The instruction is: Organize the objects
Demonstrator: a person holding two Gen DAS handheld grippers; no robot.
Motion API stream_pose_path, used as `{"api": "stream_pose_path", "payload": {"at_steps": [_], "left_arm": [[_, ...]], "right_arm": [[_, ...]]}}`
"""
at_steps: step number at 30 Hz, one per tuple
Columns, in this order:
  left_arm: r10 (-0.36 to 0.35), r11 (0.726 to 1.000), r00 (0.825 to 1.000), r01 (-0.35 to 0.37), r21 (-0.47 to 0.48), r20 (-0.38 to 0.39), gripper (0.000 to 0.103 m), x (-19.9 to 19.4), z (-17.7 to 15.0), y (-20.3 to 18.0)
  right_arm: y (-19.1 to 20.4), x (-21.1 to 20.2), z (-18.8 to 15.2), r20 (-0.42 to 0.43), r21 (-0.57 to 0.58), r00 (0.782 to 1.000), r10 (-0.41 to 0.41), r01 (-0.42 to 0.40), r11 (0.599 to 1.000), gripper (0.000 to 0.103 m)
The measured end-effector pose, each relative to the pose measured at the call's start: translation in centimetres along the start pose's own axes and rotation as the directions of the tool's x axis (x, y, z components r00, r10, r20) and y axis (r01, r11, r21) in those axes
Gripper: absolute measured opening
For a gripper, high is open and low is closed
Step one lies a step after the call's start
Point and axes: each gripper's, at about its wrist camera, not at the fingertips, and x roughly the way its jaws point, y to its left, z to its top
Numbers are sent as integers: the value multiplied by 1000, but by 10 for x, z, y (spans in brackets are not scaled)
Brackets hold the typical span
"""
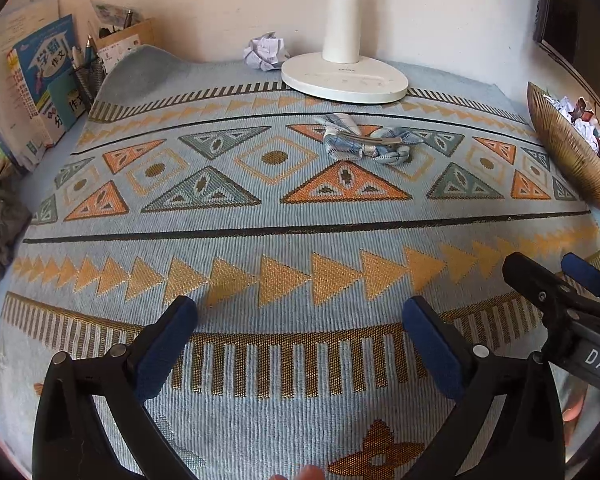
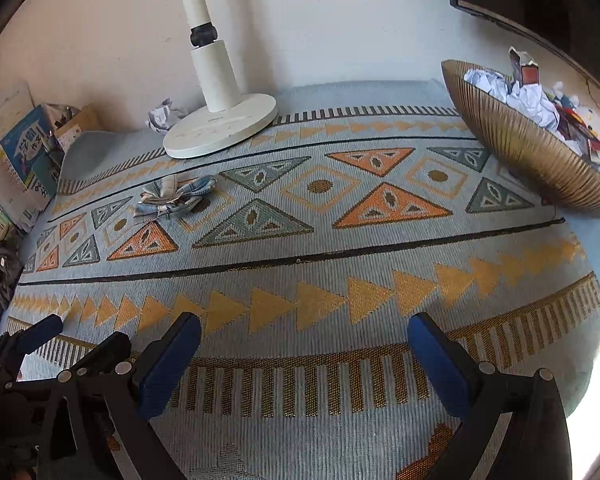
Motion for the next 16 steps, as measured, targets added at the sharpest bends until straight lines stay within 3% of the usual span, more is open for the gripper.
{"api": "stream_pose_path", "payload": {"at_steps": [5, 16], "left_arm": [[0, 1000, 1000, 0, 1, 1, 103, 0, 0, 0], [-1, 1000, 1000, 1, 2, 1, 103, -2, 0, 1]], "right_arm": [[14, 10, 2, -25, -83, 996, -84, 81, 993, 103], [14, 9, 5, -25, -84, 996, -81, 79, 993, 103]]}}
